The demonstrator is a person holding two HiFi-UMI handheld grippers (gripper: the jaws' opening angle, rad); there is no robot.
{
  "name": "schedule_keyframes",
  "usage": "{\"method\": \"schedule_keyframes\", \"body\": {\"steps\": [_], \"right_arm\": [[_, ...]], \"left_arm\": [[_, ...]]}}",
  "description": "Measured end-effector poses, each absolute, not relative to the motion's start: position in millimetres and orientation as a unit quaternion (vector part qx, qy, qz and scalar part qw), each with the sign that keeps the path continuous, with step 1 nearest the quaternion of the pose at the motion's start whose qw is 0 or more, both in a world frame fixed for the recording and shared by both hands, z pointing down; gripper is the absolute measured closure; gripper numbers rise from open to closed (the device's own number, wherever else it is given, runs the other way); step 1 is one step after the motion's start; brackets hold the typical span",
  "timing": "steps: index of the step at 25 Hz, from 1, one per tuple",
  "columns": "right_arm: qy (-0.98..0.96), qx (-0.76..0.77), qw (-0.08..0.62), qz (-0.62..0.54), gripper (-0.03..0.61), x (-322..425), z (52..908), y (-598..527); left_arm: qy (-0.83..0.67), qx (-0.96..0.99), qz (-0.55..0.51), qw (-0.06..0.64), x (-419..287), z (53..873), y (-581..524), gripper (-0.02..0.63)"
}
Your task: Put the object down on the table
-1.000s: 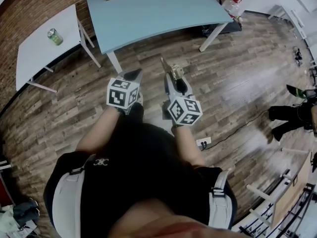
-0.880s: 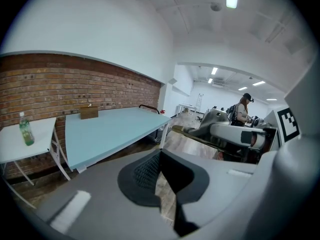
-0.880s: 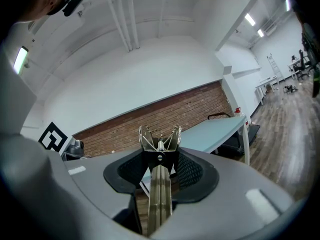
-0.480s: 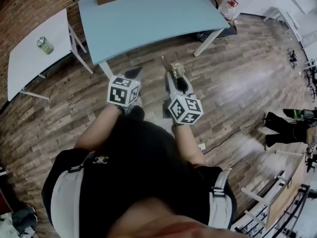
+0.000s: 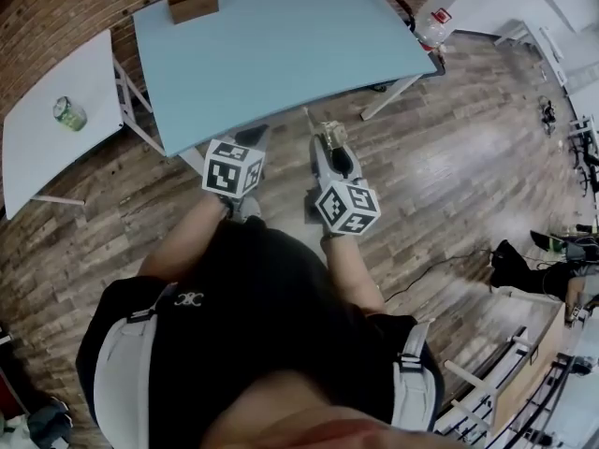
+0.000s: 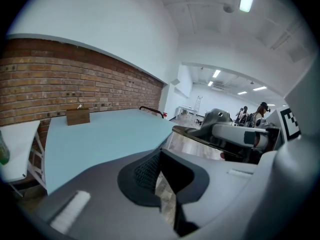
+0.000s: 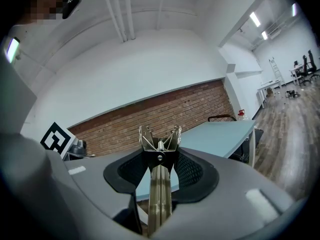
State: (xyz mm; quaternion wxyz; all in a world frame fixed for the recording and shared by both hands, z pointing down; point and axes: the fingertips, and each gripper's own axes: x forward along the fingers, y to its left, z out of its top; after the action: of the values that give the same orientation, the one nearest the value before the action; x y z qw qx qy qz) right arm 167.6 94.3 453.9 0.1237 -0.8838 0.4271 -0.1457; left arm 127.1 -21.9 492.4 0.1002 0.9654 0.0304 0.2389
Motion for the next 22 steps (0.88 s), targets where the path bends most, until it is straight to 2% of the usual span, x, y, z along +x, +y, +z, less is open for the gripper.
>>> {"method": "schedule_keyframes", "body": {"steps": [15,22], "right_arm": [[0.449,-0.873,0.095,-0.163,0.4,273.2,458.4,-19.8],[0.459,-0.865,0.096,-0.179,0.4,292.4,469.6,-45.8]], "left_arm": [[0.021,0.961,0.24,0.135,236.0,500.6,-132.5,0.614],[0.004,0.959,0.248,0.139,245.1,508.6,-155.9,0.614]]}}
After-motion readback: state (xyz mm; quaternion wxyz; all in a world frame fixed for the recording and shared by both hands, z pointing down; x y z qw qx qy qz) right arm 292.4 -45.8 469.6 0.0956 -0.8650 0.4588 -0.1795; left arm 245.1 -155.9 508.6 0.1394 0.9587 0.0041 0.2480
